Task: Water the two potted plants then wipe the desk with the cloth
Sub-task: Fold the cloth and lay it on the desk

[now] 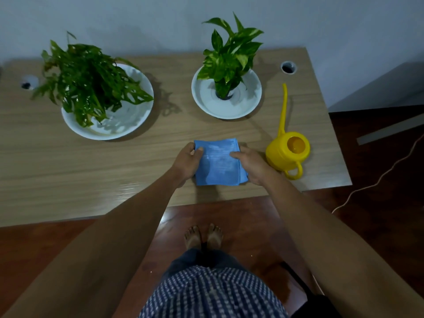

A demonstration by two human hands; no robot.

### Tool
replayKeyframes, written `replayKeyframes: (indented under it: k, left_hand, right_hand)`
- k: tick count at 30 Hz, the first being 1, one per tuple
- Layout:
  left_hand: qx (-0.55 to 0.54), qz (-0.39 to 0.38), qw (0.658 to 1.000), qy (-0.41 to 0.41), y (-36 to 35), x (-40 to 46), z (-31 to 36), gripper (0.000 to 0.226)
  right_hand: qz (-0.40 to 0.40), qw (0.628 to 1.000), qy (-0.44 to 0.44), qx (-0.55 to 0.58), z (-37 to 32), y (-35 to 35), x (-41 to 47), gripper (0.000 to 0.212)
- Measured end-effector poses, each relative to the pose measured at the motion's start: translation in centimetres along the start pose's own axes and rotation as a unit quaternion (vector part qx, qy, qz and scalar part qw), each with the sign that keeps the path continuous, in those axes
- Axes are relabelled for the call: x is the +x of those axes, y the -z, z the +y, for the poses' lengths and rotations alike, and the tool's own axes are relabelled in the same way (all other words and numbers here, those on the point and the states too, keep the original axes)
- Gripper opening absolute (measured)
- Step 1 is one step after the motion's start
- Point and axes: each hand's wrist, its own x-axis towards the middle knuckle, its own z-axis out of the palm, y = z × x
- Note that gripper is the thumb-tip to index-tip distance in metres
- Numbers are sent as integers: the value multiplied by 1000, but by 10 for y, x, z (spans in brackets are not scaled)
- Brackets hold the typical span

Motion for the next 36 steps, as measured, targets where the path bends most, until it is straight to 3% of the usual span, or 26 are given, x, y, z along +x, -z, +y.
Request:
replayKeyframes:
  k: [5,12,18,22,24,27,32,36]
  left_hand:
    - [82,13,997,-1,-9,7,-8,26]
    - [160,38,986,30,-21,21,-13,31]
    - [153,35,983,96,-21,23,-15,31]
    - [306,56,949,57,-9,24,-14,37]
    - [368,94,925,28,-2,25,-16,40]
    - [361,120,925,20,11,20,-16,47]
    - [374,169,911,-28,46,3,-25,21]
    - [397,181,898,-60,76,-13,-35,30]
  right_hand:
    - [107,976,80,-169,5,5,3,22]
    - [161,957,86,-225,16,7,13,18]
    - [243,892,86,-370,15,0,13,31]
    - [312,826,116,-455,11,-14,3,39]
    - [281,841,162,-433,9,-21,4,33]
    - [184,892,215,-354,9,-34,4,28]
    - [145,889,255,-351,12,-66,3,27]
    - [126,885,266,-361,14,-93,3,27]
